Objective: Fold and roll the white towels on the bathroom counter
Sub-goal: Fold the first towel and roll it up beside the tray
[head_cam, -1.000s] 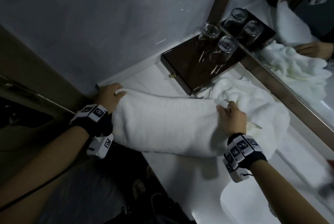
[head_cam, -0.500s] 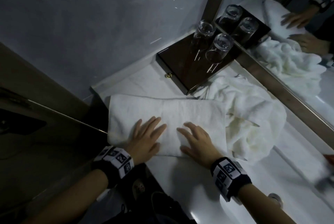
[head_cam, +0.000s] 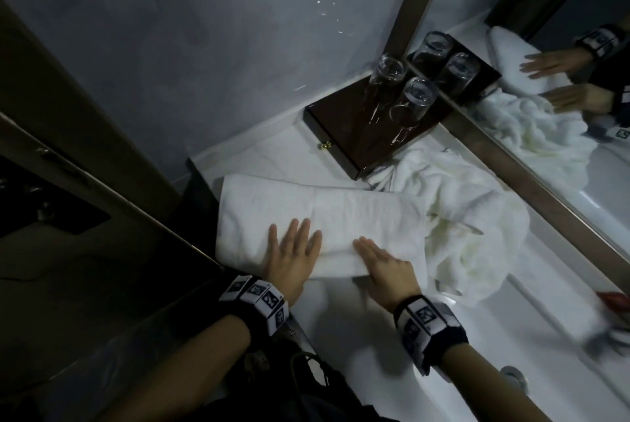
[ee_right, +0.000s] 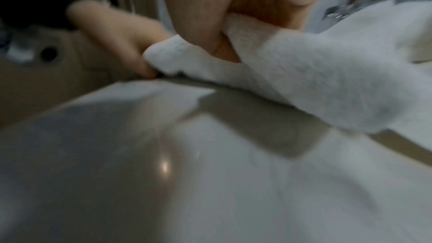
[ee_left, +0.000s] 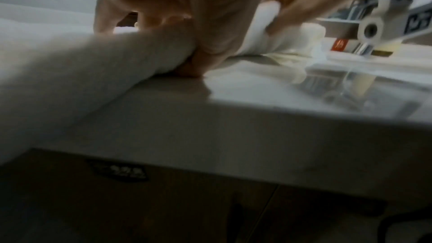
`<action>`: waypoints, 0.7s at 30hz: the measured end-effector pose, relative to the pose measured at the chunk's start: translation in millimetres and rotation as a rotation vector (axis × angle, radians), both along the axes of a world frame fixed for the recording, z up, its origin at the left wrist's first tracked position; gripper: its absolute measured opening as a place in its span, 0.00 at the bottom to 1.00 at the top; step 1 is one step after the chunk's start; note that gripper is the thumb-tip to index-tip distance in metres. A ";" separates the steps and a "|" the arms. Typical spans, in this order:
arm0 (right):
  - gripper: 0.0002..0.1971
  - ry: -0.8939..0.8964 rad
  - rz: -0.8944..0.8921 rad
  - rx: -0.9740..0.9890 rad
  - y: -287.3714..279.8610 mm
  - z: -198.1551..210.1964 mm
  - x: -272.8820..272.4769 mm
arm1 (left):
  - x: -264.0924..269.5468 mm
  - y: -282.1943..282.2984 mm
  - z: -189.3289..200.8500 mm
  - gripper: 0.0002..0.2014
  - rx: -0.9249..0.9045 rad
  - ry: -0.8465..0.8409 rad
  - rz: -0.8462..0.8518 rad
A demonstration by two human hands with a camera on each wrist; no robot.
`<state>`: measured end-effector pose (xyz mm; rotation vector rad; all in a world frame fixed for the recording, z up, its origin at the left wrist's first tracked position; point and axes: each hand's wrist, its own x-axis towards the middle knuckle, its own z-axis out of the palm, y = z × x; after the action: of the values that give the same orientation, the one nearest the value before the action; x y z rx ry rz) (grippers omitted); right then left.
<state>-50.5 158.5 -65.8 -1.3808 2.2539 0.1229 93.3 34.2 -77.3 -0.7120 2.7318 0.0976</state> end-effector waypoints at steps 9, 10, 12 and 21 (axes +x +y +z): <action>0.22 -0.005 -0.018 0.036 23.8 15.1 -28.0 | 70.2 -46.3 12.5 0.21 -0.117 0.206 -0.053; 0.21 0.004 -0.059 0.031 28.1 16.5 -30.1 | 78.5 -52.6 14.4 0.18 -0.136 0.229 -0.038; 0.13 -0.018 -0.169 -0.011 34.0 22.1 -34.5 | 91.3 -69.2 18.5 0.21 0.058 0.308 0.058; 0.03 -0.720 -0.683 -0.475 60.2 57.3 -63.1 | 75.7 -147.4 110.1 0.25 0.422 0.344 0.177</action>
<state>-113.6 218.6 -8.5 -0.5944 2.0166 -1.0177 169.0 -113.2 32.8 -0.8695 2.8042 0.8816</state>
